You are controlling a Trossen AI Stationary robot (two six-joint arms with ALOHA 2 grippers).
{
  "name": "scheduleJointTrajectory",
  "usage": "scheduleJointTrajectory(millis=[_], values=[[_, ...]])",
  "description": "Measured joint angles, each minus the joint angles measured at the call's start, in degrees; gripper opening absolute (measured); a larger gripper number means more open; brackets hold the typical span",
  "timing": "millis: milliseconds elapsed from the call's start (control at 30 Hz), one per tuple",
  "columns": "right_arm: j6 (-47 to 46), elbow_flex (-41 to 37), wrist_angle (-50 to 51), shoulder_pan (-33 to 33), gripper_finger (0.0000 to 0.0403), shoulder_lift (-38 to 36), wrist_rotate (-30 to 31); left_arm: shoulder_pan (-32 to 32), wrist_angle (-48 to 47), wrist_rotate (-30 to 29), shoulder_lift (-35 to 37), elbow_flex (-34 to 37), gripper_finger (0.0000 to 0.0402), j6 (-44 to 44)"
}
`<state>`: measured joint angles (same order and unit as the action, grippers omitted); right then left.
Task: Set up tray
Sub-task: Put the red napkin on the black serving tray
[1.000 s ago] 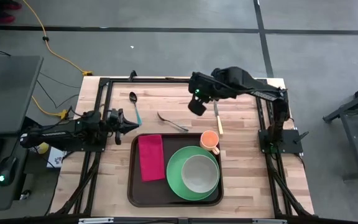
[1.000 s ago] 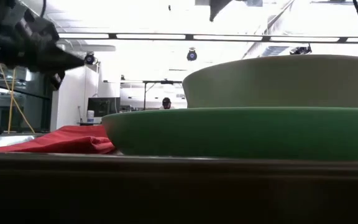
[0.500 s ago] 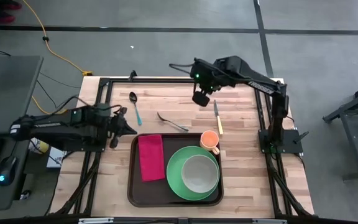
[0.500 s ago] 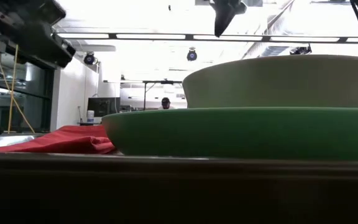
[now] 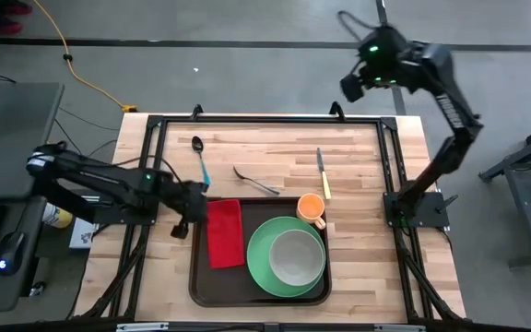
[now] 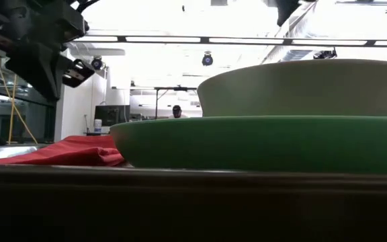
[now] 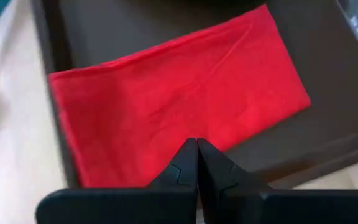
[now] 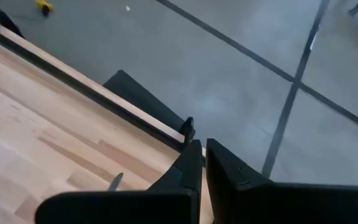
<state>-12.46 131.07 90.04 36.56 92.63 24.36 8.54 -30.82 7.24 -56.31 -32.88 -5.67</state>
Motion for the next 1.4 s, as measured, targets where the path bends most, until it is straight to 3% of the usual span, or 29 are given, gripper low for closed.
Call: scheduleJointTrajectory(millis=[233, 400, 867, 1067, 1400], values=[[3.77, 0.00, 0.00, 2.07, 0.0000, -4.62, -5.36, 9.29, 2.06, -11.42, -10.53, -3.88, 0.0030, 2.75], [5.54, 0.00, -0.02, 2.05, 0.0000, -5.24, -8.75, 13.92, 2.20, -15.56, -18.95, -9.38, 0.0030, 2.04], [11.48, 0.00, -0.03, 2.05, 0.0000, -5.23, -11.11, 20.40, 1.85, -17.81, -39.61, -22.19, 0.0030, 4.63], [12.99, 0.00, -0.02, 2.05, 0.0000, -5.23, -12.83, 20.36, 1.33, -18.05, -42.64, -23.04, 0.0030, 9.29], [15.06, 0.00, -0.02, 2.05, 0.0000, -5.23, -13.64, 20.34, 4.17, -9.39, -43.27, -23.04, 0.0030, 10.73]])
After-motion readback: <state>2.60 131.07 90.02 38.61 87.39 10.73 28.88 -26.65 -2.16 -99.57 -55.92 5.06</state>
